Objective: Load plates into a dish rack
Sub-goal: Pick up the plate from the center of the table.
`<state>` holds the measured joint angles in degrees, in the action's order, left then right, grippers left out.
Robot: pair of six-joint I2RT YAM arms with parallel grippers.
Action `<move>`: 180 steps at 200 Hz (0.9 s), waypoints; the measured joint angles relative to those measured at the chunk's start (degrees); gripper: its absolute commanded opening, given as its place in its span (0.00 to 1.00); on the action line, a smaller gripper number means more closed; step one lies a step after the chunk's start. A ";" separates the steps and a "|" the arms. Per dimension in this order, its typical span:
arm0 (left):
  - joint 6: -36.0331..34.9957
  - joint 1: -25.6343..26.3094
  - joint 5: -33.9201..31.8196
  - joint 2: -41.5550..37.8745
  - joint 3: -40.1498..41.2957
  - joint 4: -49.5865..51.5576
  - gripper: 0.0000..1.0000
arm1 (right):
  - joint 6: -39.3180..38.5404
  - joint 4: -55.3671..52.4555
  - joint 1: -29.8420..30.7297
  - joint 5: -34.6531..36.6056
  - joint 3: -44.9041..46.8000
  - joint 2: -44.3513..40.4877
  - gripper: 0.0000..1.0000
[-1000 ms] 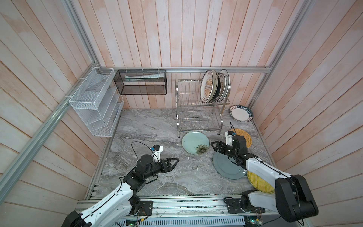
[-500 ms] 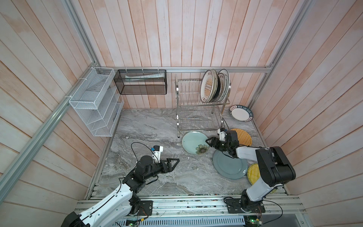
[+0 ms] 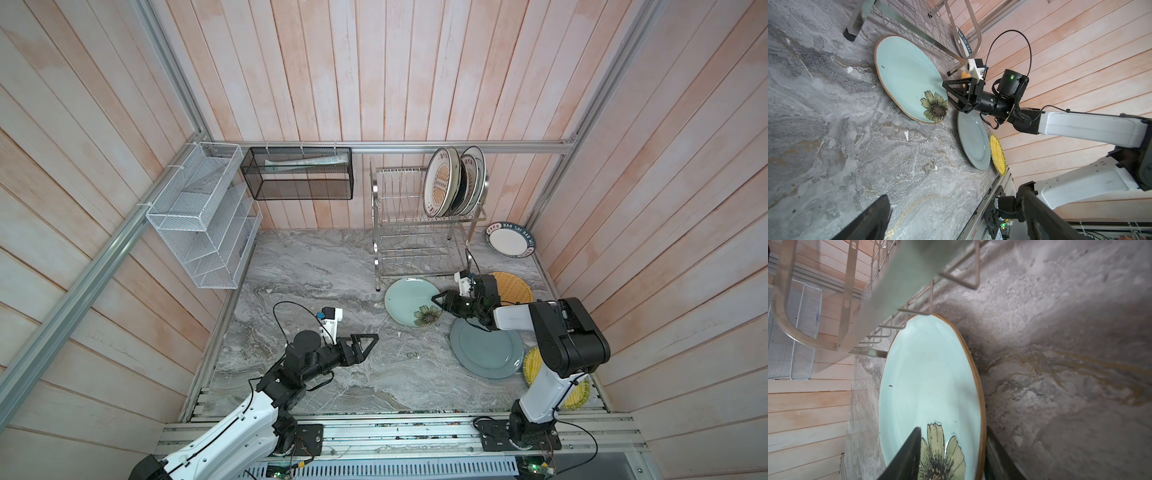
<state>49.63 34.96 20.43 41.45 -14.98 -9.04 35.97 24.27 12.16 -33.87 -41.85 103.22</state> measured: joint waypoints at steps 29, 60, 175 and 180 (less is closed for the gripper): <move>0.17 0.00 -0.13 0.00 0.00 0.00 1.00 | 0.07 -0.13 0.02 -0.76 -1.14 1.70 0.39; 0.17 0.00 -0.50 -0.02 0.00 0.02 1.00 | 1.22 -0.44 0.04 -0.96 -1.90 2.45 0.26; 0.02 0.00 -2.89 -4.74 0.00 2.64 1.00 | 6.10 -0.70 0.11 1.11 5.55 -5.16 0.00; -0.07 0.00 -2.95 -4.98 0.00 2.95 1.00 | 6.25 -1.05 0.11 1.18 6.10 -5.81 0.00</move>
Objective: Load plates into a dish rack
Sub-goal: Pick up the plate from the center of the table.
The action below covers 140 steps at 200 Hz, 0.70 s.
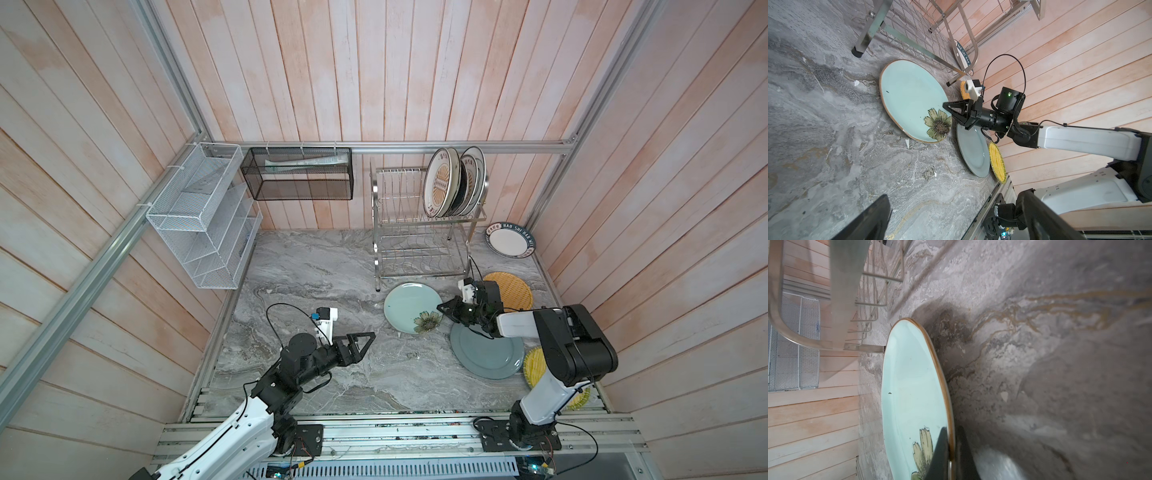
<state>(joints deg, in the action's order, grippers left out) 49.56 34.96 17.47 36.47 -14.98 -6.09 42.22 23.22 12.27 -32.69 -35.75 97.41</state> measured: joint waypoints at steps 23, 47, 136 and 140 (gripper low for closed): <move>-0.61 0.00 -0.50 -1.22 -0.42 1.97 1.00 | 0.46 -1.95 0.00 0.70 2.51 -4.15 0.00; -2.32 0.00 -1.64 -2.14 -2.29 4.24 1.00 | 1.05 -5.40 0.00 1.11 4.15 -9.51 0.00; -22.08 9.35 -8.15 2.93 -7.17 -3.30 0.97 | 3.65 -20.83 0.02 1.16 3.69 -27.26 0.00; -23.91 10.38 -8.63 3.91 -7.87 -4.00 0.97 | 3.82 -21.90 0.02 1.22 3.43 -27.76 0.00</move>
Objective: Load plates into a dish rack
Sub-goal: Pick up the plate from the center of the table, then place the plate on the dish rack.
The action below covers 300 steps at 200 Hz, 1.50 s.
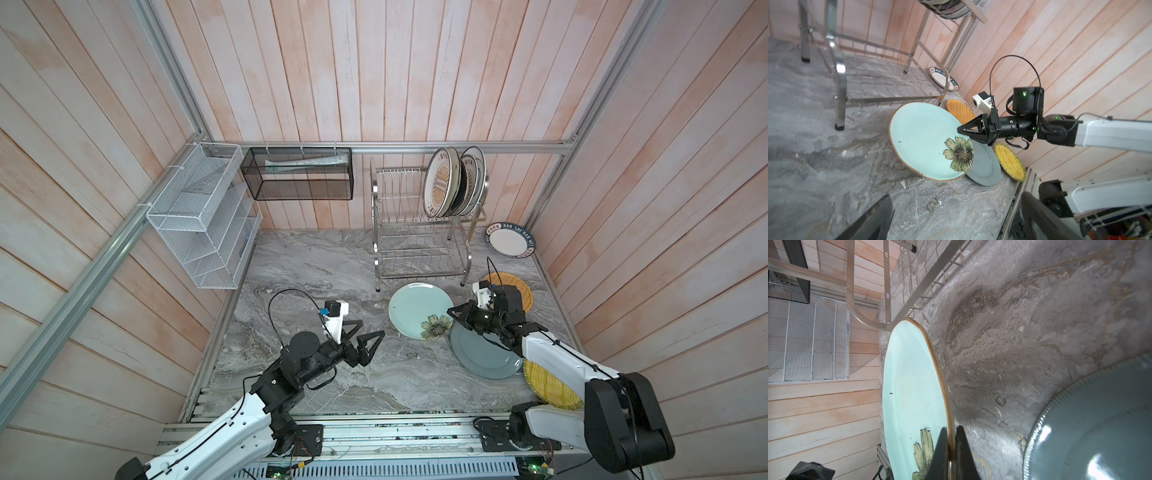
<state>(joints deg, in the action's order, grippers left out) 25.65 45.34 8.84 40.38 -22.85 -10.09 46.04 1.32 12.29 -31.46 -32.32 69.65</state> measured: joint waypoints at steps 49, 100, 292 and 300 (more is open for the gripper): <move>-24.00 9.27 -4.42 15.56 -13.22 -3.26 0.95 | 2.54 -12.48 0.00 3.58 -7.78 -3.45 0.00; -53.59 18.71 -12.00 29.62 -22.88 -2.62 0.86 | 6.91 -19.50 -0.02 6.80 -15.08 -3.56 0.00; -78.23 16.17 -22.34 49.53 -31.91 -5.27 0.24 | 12.04 -26.47 0.00 9.27 -19.47 -6.45 0.00; -78.38 16.15 -22.64 49.59 -32.00 -5.18 0.18 | 12.07 -26.73 0.00 9.35 -19.47 -6.45 0.00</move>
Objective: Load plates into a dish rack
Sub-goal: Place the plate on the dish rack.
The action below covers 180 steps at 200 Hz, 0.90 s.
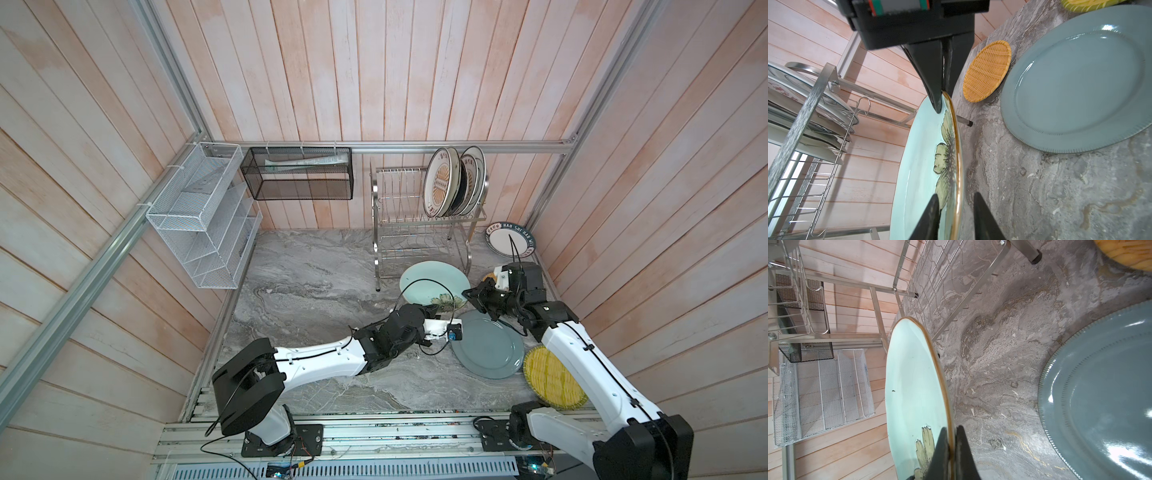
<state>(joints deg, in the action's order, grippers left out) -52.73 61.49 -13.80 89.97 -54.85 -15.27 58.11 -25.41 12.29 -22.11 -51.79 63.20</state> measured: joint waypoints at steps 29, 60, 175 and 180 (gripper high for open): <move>-0.76 0.55 0.04 0.68 -0.57 2.89 0.00 | -1.64 0.42 0.66 0.24 -0.33 -0.04 0.00; 0.59 0.74 -0.20 0.68 -2.12 5.42 0.00 | -1.77 0.57 0.74 0.42 -0.33 -0.13 0.00; 8.96 2.45 -0.50 -8.00 1.88 12.79 0.00 | 0.22 10.43 1.05 -4.00 -0.44 -2.34 0.73; 9.44 2.49 -0.15 -8.57 2.14 13.22 0.00 | -0.09 10.78 0.98 -4.00 -0.44 -2.21 0.75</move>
<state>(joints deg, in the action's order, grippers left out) -43.29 63.99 -13.96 81.41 -52.71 -2.04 58.02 -14.63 13.28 -26.11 -52.23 60.99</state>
